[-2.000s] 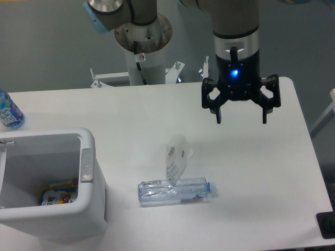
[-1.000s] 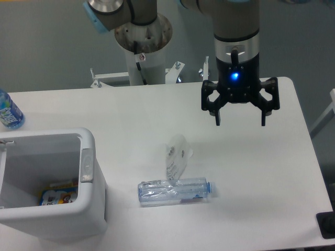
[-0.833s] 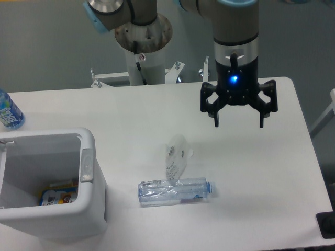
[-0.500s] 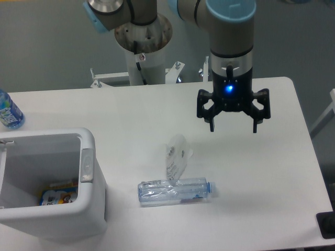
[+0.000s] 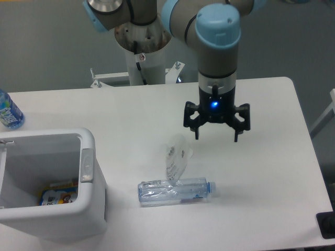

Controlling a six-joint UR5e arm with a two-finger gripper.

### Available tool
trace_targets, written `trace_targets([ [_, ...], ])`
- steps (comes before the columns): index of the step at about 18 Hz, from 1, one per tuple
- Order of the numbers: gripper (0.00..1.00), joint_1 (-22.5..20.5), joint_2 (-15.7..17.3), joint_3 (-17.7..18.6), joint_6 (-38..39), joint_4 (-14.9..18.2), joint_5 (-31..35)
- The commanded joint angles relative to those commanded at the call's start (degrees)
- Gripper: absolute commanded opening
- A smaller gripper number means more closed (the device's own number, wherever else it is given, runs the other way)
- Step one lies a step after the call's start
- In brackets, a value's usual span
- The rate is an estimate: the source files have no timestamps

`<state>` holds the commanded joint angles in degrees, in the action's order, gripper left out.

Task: Place the trash in the trash can
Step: 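Move the open gripper down over the clear plastic bag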

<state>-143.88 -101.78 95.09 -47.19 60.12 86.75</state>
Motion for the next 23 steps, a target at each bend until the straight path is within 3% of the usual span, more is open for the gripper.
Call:
trace_targets([
  [3,1.00,0.70,-0.87,1.68,-0.10,-0.52,0.00],
  [6,1.00,1.49,-2.99,2.46,-4.02,-4.21,0.35],
  [8,1.00,1.76,-3.16,4.91,-7.38,-4.39,0.35],
  [12,1.00,3.25,-3.34,9.05,-7.04,-4.48,0.18],
  [23,1.00,5.01,-5.80,11.70,-5.02,-4.66,-0.26],
])
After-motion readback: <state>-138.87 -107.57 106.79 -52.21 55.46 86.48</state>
